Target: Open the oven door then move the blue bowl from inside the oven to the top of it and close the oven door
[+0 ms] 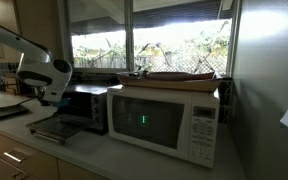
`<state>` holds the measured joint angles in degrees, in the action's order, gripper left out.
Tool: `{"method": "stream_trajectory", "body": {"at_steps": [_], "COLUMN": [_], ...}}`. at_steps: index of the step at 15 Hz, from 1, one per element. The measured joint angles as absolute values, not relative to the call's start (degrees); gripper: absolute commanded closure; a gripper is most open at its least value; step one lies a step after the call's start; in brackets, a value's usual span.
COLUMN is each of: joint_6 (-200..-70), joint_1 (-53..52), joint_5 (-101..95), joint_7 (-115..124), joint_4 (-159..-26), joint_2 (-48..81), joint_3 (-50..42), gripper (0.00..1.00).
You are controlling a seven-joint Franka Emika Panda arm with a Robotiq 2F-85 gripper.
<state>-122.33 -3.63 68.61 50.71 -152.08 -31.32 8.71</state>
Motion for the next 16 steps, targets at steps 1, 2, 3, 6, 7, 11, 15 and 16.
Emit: {"method": "stream_trajectory", "body": {"at_steps": [1,2,3,6,7,11,15,16], "joint_6": [-120.32,-118.26,-116.32,-111.17,-109.76,-106.57,-106.66,-107.01], "joint_1": [-3.23,-2.84,-2.43,-0.98,-0.38,1.74,2.83,2.97], "joint_5": [67.22,66.01,65.0,62.83,62.38,61.94,63.63,64.63], "joint_7": [51.3,51.73,52.07,52.85,53.01,53.04,52.85,52.59], "joint_4": [-152.08,-152.09,-152.08,-151.78,-151.53,-149.65,-147.49,-146.93], "joint_2": [-32.19,-33.22,-34.32,-38.47,-39.96,-43.46,-41.99,-40.85], "joint_3": [8.56,8.33,8.07,7.18,6.88,5.96,5.94,5.96], "gripper": [0.99,0.99,0.99,0.99,0.99,0.99,0.99,0.99]}}
